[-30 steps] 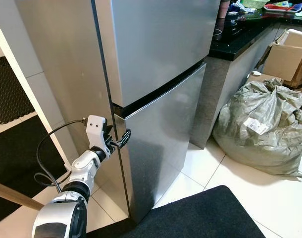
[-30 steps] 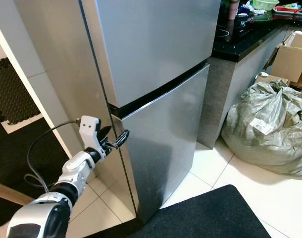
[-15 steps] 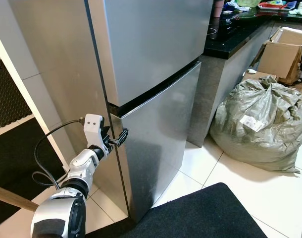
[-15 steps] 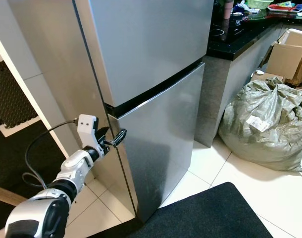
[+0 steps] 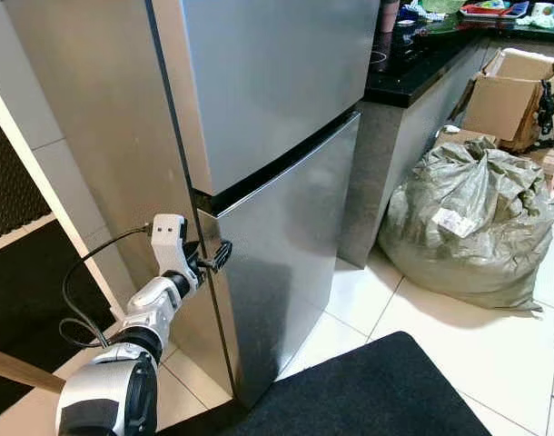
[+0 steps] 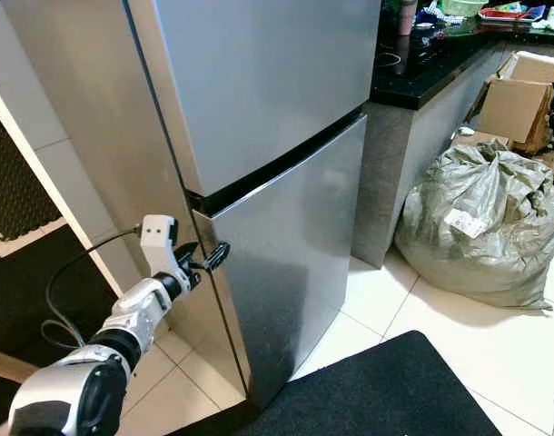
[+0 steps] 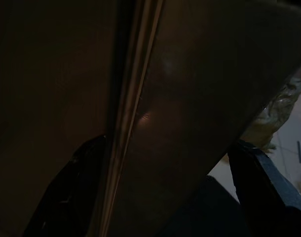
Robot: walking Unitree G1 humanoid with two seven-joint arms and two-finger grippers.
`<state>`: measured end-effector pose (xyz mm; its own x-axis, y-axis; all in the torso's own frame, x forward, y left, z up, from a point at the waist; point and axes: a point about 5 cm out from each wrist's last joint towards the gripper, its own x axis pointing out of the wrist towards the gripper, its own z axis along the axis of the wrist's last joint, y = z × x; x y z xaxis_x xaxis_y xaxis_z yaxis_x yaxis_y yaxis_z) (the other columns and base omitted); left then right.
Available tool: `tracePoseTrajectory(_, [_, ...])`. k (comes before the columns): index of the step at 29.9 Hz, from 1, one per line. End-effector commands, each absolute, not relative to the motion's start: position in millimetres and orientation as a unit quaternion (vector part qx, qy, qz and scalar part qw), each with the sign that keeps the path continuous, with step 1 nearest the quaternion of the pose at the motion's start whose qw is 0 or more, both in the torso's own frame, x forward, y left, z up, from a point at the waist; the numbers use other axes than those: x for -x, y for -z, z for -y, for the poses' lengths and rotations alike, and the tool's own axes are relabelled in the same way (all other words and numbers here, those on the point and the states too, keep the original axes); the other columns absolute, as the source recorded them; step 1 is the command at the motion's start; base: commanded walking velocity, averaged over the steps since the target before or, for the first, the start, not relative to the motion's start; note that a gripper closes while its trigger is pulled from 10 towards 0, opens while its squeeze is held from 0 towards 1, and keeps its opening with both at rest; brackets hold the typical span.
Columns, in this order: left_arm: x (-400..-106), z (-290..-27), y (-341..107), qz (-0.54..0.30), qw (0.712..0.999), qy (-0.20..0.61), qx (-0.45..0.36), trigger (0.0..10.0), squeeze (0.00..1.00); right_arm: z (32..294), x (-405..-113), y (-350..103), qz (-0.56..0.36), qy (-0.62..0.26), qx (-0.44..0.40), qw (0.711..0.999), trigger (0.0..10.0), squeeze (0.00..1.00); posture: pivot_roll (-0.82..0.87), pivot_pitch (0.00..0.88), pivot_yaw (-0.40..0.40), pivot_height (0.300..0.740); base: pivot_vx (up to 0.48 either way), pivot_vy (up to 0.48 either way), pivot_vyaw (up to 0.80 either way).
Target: Restocking fridge
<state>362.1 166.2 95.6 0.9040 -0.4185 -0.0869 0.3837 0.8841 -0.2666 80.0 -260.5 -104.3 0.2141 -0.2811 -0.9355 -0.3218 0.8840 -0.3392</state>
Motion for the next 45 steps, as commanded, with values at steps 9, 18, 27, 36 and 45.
tracePoseTrajectory(9, [-365.3, -148.4, -119.6, -0.007, 0.940, 0.326, 0.104, 10.0, 0.00, 259.8, -78.9, 104.8, -0.627, -0.014, 0.240, 0.741, 10.0, 0.00, -0.17, 0.037, 0.049, 0.740, 0.000, 0.000, 0.00])
tracePoseTrajectory(18, [-364.5, -136.1, -128.8, 0.011, 0.914, 0.395, 0.090, 10.0, 0.00, 260.0, -77.7, 104.9, -0.629, -0.014, 0.240, 0.739, 10.0, 0.00, -0.18, 0.039, 0.049, 0.740, 0.000, 0.000, 0.00])
tracePoseTrajectory(27, [-356.3, -124.2, -120.1, -0.005, 0.888, 0.449, 0.095, 10.0, 0.00, 261.5, -76.6, 104.7, -0.629, -0.012, 0.242, 0.739, 10.0, 0.00, -0.18, 0.039, 0.048, 0.740, 0.000, 0.000, 0.00])
tracePoseTrajectory(36, [-347.8, -103.6, -111.0, -0.014, 0.866, 0.487, 0.114, 10.0, 0.00, 262.0, -76.1, 104.6, -0.630, -0.012, 0.242, 0.738, 10.0, 0.00, -0.18, 0.038, 0.048, 0.740, 0.000, 0.000, 0.00])
tracePoseTrajectory(45, [-335.3, -84.9, -99.1, -0.031, 0.836, 0.533, 0.130, 10.0, 0.00, 263.3, -76.0, 104.2, -0.630, -0.011, 0.243, 0.738, 10.0, 0.00, -0.18, 0.039, 0.045, 0.740, 0.000, 0.000, 0.00])
